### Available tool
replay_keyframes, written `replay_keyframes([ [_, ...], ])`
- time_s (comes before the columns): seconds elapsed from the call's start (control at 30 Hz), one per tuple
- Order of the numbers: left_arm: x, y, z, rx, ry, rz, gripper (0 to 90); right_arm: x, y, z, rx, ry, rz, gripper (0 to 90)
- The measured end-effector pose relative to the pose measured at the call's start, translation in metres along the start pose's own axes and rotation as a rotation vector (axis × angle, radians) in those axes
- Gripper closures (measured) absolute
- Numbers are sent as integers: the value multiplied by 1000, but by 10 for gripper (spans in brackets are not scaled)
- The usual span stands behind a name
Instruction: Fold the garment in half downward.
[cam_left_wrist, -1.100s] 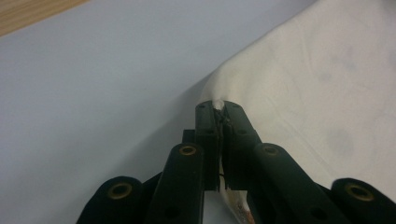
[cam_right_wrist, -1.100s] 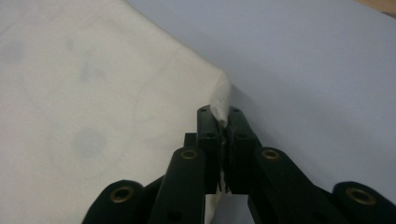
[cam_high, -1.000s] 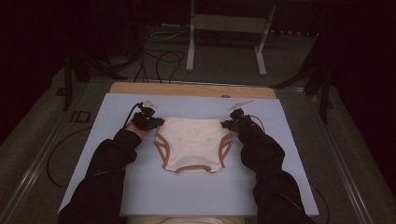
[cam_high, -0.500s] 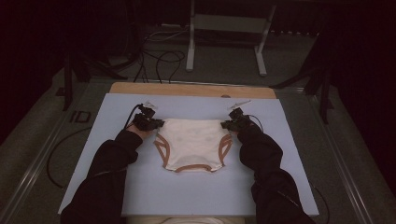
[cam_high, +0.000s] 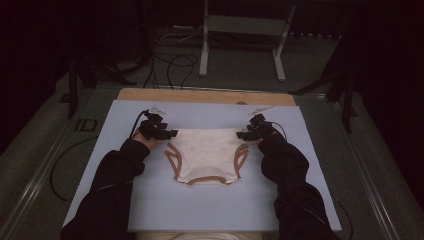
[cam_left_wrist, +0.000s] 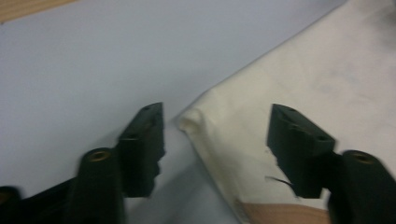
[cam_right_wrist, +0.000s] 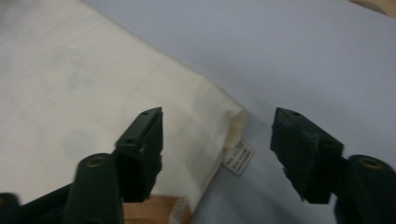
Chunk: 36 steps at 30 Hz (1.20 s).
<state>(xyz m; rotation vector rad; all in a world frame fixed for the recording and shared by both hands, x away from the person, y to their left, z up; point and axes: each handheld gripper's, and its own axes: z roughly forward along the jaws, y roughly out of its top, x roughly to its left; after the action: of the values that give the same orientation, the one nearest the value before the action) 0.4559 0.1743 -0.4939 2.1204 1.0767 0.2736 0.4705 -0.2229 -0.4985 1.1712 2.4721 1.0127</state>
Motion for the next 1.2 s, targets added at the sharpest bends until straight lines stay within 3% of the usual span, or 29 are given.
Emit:
replay_keyframes([
  [0.13, -1, 1, -6, -15, -7, 4, 225, 4, 0, -5, -16, 19, 6, 263],
  [0.2, -4, 1, -13, -25, -36, 13, 144, 7, 1, -8, -24, 35, 0, 181],
  [0.27, -7, 1, -17, -28, -51, 30, 132, 9, 3, -11, -35, 54, -6, 138],
  [0.33, -9, 1, -19, -26, -49, 43, 102, 10, 4, -13, -42, 60, -1, 148],
  [0.43, -15, 2, -28, -39, -104, 71, 43, 15, 9, -17, -56, 72, -11, 138],
  [0.5, -18, 3, -33, -42, -109, 87, 12, 18, 12, -18, -64, 83, -16, 131],
  [0.63, -21, 4, -44, -59, -125, 102, 3, 25, 18, -20, -53, 86, -54, 114],
  [0.73, -23, 4, -51, -69, -130, 104, 3, 29, 24, -24, -79, 92, -62, 114],
  [0.97, -36, -2, -70, -89, -171, 160, 3, 40, 35, -32, -103, 94, -96, 114],
  [1.03, -39, -4, -73, -90, -157, 181, 3, 43, 37, -33, -107, 96, -106, 114],
  [1.2, -47, -3, -82, -96, -168, 213, 3, 49, 44, -35, -106, 97, -127, 114],
])
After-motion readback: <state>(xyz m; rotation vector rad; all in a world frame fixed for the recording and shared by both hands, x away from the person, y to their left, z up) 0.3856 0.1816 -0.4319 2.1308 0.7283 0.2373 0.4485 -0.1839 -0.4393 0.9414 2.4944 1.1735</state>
